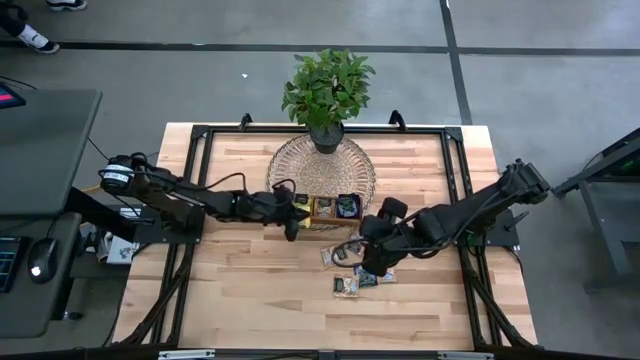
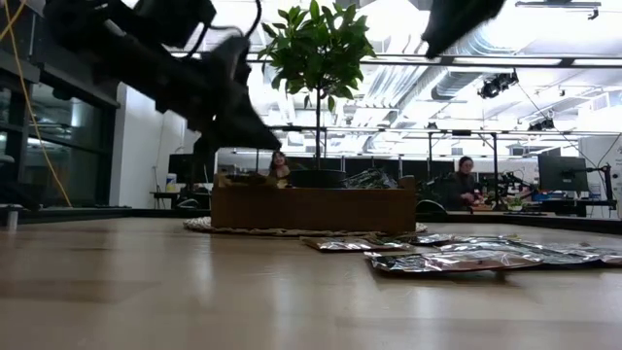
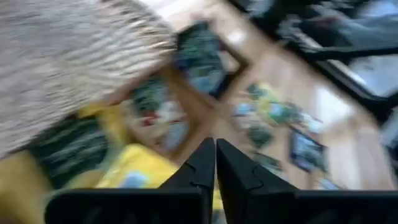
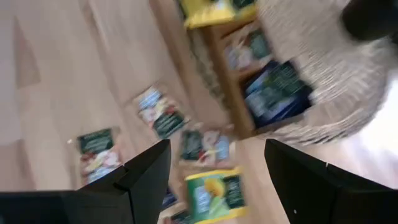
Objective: Pick & Place Tea
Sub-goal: Put the green tea bag into the left section of the wooden organizer
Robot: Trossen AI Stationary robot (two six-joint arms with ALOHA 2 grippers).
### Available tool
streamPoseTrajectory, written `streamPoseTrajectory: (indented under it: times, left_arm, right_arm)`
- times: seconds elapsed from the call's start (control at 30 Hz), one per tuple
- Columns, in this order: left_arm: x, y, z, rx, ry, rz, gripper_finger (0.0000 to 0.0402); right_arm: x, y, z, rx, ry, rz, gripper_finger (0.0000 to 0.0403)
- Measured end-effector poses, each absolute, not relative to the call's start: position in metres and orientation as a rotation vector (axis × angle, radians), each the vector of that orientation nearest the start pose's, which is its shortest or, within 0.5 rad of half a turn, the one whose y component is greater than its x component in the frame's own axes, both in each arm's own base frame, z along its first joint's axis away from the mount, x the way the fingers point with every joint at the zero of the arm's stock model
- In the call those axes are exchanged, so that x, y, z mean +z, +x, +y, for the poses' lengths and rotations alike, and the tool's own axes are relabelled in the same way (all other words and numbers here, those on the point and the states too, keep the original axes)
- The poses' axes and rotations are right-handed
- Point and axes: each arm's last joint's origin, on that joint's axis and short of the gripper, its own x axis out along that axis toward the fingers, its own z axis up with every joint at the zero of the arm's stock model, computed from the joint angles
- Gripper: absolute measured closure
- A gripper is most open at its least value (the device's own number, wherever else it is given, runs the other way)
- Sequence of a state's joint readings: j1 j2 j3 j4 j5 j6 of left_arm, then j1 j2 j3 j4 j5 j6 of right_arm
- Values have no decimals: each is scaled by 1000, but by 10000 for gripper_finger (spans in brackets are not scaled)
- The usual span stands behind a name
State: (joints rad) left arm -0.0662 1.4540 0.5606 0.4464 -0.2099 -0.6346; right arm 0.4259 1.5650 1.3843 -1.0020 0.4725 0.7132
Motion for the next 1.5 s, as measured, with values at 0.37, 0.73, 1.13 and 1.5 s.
streamPoseTrajectory:
  times: [0.37, 0.73, 1.13, 1.5]
  left_arm:
    - [178, 279, -12, 248, -535, 302, 401]
    - [171, 270, -60, 88, -525, 436, 401]
    - [149, 255, -90, 261, -396, 523, 401]
    - [138, 282, -101, 197, 20, 732, 401]
  right_arm:
    - [237, 279, 131, -274, 308, 1012, 147]
    - [230, 275, 137, -269, 285, 991, 147]
    - [231, 277, 136, -285, 256, 956, 147]
    - [232, 278, 136, -281, 256, 938, 147]
